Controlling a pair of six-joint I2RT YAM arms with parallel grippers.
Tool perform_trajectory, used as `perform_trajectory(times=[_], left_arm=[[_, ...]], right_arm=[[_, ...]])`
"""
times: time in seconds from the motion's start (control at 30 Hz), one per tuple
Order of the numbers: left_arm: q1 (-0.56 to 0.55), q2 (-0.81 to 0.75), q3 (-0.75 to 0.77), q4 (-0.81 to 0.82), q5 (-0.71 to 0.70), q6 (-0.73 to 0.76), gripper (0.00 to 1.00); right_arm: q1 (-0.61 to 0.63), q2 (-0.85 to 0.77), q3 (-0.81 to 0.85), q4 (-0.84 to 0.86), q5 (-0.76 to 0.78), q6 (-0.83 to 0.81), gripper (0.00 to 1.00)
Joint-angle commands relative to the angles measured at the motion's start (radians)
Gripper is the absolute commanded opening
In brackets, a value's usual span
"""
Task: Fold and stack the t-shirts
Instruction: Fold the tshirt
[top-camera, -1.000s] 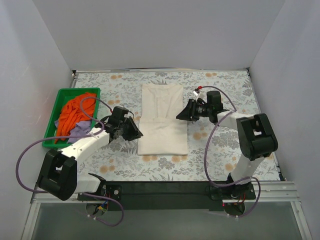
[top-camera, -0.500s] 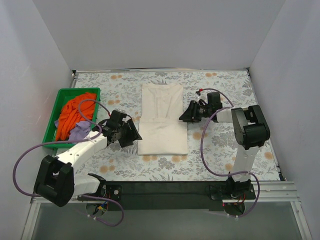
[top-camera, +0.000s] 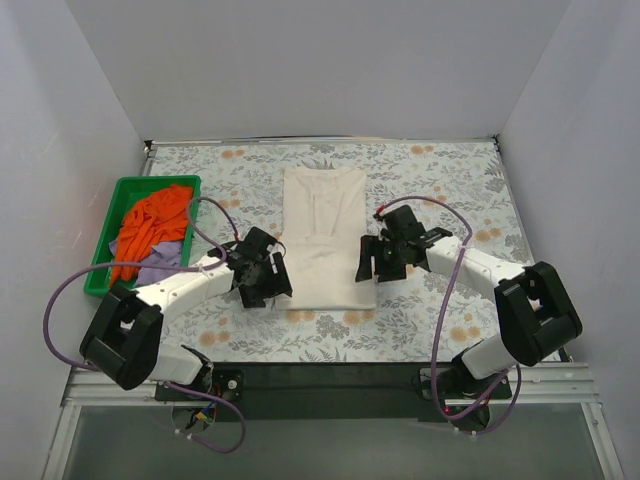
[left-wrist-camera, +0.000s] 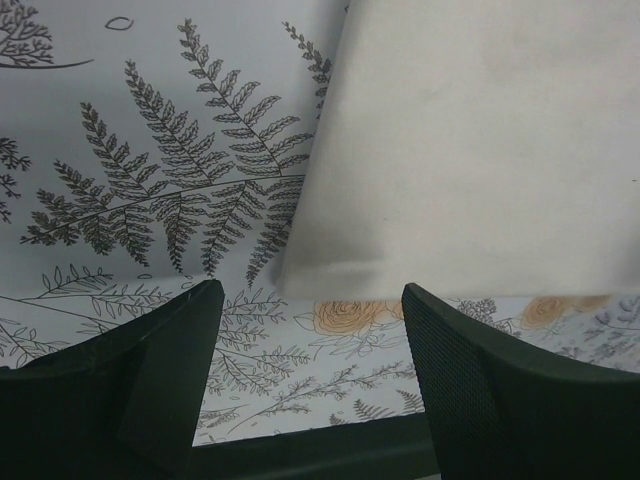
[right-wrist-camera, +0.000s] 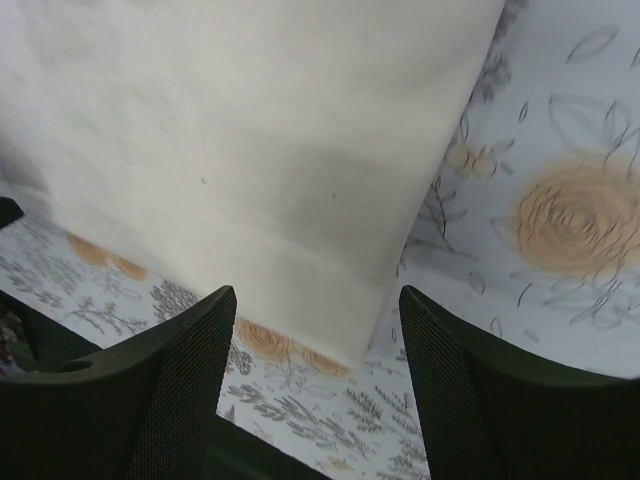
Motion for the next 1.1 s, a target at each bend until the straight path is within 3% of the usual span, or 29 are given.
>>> perform_trajectory(times=[0.0,0.37,0.83,1.07], left_arm=[[-0.041,0.038,0.049,-0.012,-0.081,-0.002,0.67],[-0.069,0.09,0.054,-0.015,-0.107,0.025,0.62],[-0.092,0.122,0.049,-0.005,-0.106,0.045,0.55],[-0.107,0.153,0.042,-0.012,-0.125,0.048,0.53]], right_arm=[[0.091,-0.01,-0.03,-0.205,0.169,0.093,0.62],[0.198,0.031,-0.031,-0.221,0.217,0.19,0.55],[0.206,-0.012,0.007,-0.234,0.275,0.216,0.5],[0.212,0.048,0.021,-0.234,0.29,0.211,0.49]])
